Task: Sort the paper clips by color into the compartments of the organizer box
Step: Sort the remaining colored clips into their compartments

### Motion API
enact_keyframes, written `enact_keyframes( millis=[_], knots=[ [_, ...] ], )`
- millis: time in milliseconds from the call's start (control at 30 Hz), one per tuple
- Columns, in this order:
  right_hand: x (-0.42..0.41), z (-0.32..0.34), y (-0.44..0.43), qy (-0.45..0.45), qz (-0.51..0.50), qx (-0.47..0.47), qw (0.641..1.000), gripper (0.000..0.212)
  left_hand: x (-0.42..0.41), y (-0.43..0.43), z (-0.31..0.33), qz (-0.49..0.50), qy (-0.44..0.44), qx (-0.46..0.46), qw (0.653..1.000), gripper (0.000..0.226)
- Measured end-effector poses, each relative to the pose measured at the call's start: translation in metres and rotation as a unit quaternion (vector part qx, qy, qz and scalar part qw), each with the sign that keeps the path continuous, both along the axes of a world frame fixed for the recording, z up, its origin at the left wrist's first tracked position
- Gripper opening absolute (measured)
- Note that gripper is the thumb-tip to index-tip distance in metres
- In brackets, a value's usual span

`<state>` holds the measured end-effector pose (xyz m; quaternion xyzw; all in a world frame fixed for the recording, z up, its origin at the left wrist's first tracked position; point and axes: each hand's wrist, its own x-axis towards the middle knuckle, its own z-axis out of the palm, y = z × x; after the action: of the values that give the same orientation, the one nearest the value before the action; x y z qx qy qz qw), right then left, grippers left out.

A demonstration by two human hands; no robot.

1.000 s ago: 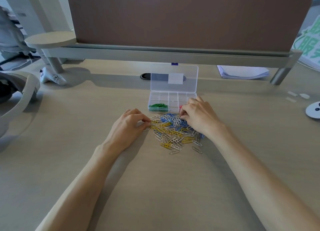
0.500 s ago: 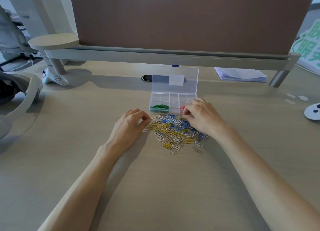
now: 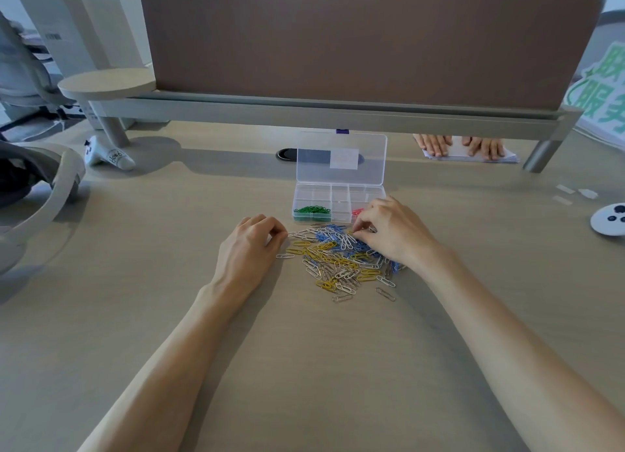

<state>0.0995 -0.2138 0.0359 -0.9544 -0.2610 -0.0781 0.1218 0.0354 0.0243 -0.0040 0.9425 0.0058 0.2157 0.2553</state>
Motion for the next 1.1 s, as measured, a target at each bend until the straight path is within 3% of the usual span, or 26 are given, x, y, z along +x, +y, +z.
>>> enact_keyframes(
  millis=[267,533,833,1100],
  knots=[
    [0.001,0.006,0.006,-0.023,0.028,-0.082,0.996,0.019,-0.001,0.002,-0.001,-0.008,-0.002,0.011,1.000,0.009],
    [-0.008,0.002,0.009,-0.014,0.058,0.053,0.997,0.013,0.000,0.004,0.004,-0.140,-0.002,0.034,0.990,0.014],
    [-0.020,-0.003,0.022,0.026,0.115,0.107,0.987,0.012,0.001,-0.003,0.009,-0.124,-0.014,0.098,0.987,0.006],
    [-0.023,-0.012,0.028,0.042,0.116,0.133,0.983,0.014,-0.003,-0.006,0.010,-0.124,-0.013,0.141,0.982,0.013]
  ],
)
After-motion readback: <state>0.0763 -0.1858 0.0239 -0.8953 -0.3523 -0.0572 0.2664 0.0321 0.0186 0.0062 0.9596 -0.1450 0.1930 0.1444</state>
